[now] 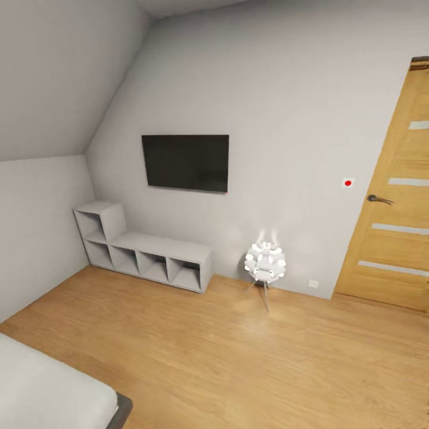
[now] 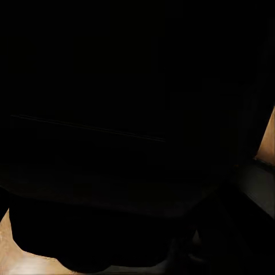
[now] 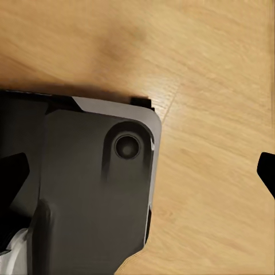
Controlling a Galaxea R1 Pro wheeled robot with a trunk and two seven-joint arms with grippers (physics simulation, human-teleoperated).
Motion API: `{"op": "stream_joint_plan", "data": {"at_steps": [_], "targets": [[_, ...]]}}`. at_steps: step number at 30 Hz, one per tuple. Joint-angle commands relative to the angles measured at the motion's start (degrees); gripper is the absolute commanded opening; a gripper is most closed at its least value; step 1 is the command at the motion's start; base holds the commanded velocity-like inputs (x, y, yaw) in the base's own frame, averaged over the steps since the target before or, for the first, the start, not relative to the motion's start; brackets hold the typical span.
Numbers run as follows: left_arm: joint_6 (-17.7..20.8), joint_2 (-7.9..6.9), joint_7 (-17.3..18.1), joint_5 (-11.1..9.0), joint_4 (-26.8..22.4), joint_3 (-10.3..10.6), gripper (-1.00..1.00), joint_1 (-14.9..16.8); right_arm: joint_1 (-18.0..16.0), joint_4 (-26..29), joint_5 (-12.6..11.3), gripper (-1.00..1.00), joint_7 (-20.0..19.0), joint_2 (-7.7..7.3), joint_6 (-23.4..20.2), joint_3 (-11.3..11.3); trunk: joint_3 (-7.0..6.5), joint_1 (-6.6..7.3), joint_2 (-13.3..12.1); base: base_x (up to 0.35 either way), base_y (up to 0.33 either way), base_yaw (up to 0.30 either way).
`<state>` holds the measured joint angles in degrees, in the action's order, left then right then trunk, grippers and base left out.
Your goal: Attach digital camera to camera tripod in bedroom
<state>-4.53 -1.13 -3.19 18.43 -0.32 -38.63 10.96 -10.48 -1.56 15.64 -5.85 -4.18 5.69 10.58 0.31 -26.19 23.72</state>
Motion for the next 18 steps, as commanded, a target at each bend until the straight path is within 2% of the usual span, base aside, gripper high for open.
{"op": "stream_joint_plan", "data": {"at_steps": [1,5,18], "targets": [[0.02,-0.02,-0.18,1.03,0.10,-0.42,-1.00,0.03,-0.07,-0.17,0.43,1.00,-0.17,-0.05,0.22,0.53,0.03,-0.05,0.04,0.327,0.000,-0.296],[0.91,-0.06,-0.16,1.90,0.09,-0.43,-1.00,0.03,-0.07,-0.19,0.32,1.00,-0.36,-0.09,-0.03,0.56,0.03,-0.05,0.04,0.329,0.000,-0.296],[1.47,-0.05,0.10,1.99,0.13,-0.57,-1.00,0.03,-0.07,-0.20,0.27,1.00,-0.13,0.17,0.38,0.66,0.03,-0.05,0.04,0.332,0.000,-0.296]]}}
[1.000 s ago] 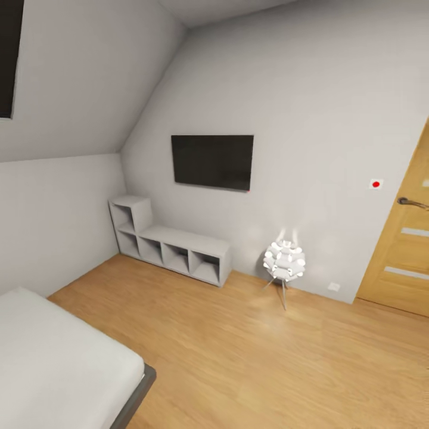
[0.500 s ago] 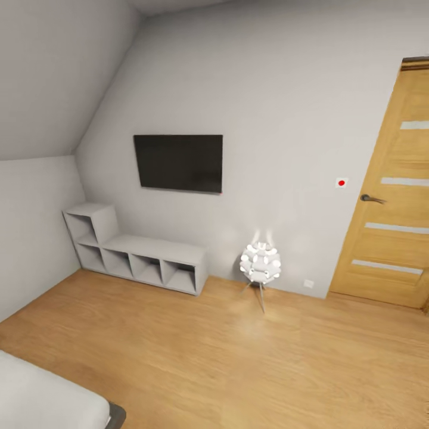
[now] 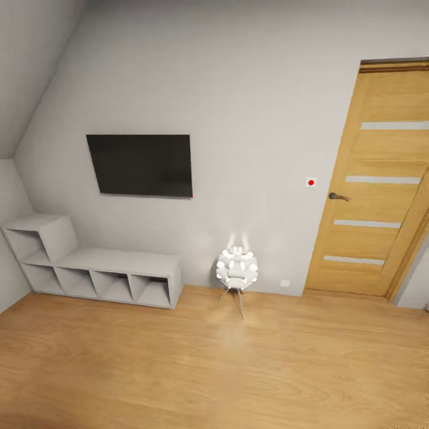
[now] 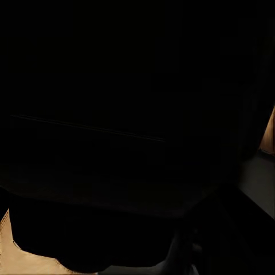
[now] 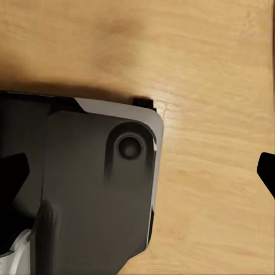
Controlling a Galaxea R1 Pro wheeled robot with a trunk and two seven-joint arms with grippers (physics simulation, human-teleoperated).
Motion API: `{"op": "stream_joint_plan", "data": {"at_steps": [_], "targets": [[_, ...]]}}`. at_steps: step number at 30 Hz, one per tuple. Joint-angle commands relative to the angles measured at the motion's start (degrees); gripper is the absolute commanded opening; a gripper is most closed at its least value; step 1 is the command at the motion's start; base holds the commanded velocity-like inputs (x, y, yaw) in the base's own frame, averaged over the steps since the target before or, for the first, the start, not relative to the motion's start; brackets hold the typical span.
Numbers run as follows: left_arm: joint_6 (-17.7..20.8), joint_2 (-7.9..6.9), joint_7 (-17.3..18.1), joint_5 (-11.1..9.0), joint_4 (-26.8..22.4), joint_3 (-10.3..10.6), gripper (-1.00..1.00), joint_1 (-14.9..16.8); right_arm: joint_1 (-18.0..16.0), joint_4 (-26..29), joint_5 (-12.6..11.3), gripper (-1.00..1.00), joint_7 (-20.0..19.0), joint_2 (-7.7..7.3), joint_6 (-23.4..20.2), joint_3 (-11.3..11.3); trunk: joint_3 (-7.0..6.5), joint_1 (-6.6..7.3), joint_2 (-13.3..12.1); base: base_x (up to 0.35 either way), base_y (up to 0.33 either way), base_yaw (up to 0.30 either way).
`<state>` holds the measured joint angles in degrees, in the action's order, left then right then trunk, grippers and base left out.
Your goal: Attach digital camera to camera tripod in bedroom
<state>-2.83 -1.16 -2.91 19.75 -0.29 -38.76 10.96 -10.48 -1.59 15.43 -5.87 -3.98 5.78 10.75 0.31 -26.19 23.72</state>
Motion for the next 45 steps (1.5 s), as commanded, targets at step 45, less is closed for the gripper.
{"op": "stream_joint_plan", "data": {"at_steps": [45], "targets": [[-1.12,-0.06,-0.17,0.72,0.00,-0.75,-1.00,0.03,-0.07,-0.13,0.74,1.00,-0.11,0.46,0.52,0.55,0.03,-0.06,0.04,0.332,0.000,-0.296]]}}
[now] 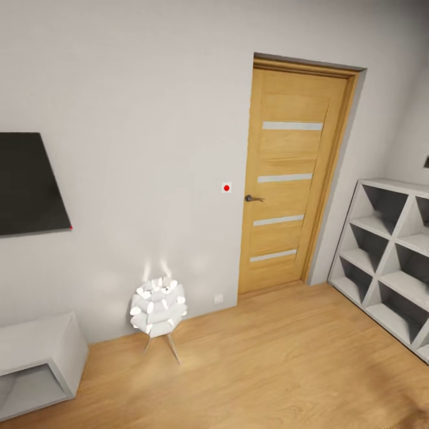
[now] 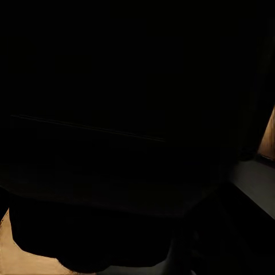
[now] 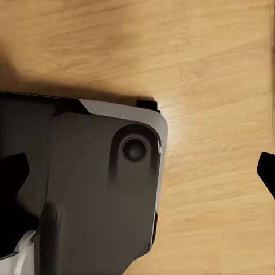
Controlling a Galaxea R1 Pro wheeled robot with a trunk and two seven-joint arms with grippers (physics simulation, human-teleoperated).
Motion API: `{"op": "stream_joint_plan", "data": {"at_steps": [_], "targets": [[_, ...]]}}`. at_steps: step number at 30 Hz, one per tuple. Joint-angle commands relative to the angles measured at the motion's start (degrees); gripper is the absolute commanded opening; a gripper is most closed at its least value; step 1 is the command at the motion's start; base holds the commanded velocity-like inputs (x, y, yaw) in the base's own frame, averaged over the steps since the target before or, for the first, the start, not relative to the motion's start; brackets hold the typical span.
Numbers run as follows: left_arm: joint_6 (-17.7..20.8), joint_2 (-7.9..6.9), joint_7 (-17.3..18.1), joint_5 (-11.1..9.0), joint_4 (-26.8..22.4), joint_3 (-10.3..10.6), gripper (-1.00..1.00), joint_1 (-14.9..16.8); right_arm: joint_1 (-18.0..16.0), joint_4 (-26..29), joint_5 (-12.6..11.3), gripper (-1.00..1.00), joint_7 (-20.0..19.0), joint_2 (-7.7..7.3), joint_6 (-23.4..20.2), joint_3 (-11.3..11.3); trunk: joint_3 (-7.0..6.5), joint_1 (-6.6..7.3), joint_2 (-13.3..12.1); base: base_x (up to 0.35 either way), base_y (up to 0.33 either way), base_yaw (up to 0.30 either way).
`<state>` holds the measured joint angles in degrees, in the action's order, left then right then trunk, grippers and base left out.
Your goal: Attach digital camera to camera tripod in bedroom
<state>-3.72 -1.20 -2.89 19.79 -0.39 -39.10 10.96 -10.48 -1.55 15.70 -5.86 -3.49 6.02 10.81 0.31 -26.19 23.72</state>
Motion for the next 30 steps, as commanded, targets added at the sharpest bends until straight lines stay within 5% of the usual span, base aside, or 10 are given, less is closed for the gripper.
{"op": "stream_joint_plan", "data": {"at_steps": [1,30], "targets": [[-0.24,-0.02,-0.19,0.66,0.10,-0.44,-1.00,0.03,-0.07,-0.15,0.49,1.00,-0.12,-0.03,0.27,0.48,0.03,-0.05,0.04,0.332,0.000,-0.297],[-0.24,0.04,-0.19,0.69,0.12,-0.20,-1.00,0.03,-0.07,-0.12,0.56,1.00,-0.13,0.06,0.23,0.44,0.03,-0.05,0.04,0.332,0.000,-0.296]]}}
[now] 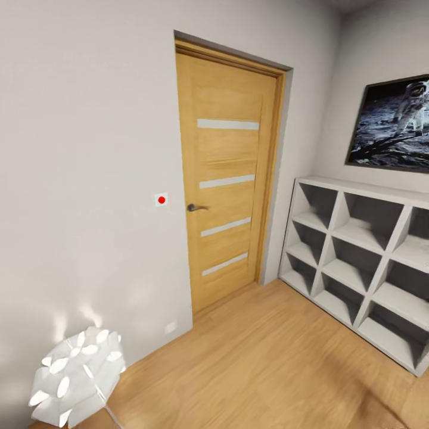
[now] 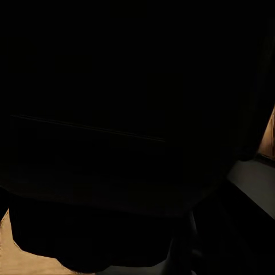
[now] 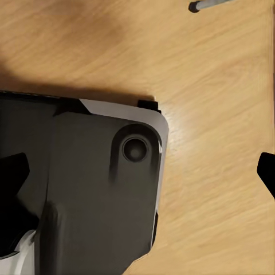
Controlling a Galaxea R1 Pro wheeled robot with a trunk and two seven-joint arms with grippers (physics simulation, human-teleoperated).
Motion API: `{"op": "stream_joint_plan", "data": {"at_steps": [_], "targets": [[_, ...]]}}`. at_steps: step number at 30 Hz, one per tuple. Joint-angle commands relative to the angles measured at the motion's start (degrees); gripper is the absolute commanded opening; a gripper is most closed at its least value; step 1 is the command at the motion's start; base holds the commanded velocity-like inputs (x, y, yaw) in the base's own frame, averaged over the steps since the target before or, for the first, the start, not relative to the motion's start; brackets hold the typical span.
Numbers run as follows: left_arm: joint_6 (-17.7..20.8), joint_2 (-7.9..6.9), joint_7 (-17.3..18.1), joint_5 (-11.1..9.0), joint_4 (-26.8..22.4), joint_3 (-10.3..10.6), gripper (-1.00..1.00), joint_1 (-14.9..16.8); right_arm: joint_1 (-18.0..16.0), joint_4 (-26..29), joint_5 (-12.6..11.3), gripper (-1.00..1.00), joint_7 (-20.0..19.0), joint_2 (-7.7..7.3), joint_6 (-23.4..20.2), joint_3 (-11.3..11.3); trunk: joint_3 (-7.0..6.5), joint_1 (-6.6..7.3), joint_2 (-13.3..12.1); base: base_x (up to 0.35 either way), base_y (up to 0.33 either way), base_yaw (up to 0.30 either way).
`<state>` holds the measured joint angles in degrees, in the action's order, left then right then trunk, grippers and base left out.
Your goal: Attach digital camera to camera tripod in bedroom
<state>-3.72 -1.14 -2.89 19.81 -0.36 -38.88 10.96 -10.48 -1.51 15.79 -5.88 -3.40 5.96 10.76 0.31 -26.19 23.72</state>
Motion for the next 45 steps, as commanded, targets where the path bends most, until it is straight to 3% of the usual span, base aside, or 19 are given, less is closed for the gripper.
{"op": "stream_joint_plan", "data": {"at_steps": [1,11,28,45], "targets": [[-0.25,-0.01,-0.18,0.73,0.10,-0.42,-1.00,0.03,-0.07,-0.16,0.47,1.00,-0.14,-0.03,0.28,0.49,0.03,-0.05,0.04,0.332,0.000,-0.292],[-0.50,0.06,-0.18,0.90,0.10,-0.40,-1.00,0.03,-0.07,-0.01,0.92,1.00,-0.15,-0.22,0.11,0.06,0.03,-0.05,0.04,0.283,0.000,-0.065],[-2.50,0.71,-0.18,0.72,0.10,-0.42,-1.00,0.03,-0.07,0.02,0.86,1.00,-0.11,-0.55,0.14,-0.03,0.03,-0.05,0.04,0.047,0.000,-0.002],[-2.29,0.87,-0.10,0.99,0.11,-0.32,-1.00,0.03,-0.07,0.09,0.65,1.00,-0.02,-0.64,0.31,0.05,0.03,-0.05,0.04,0.301,0.014,0.000]]}}
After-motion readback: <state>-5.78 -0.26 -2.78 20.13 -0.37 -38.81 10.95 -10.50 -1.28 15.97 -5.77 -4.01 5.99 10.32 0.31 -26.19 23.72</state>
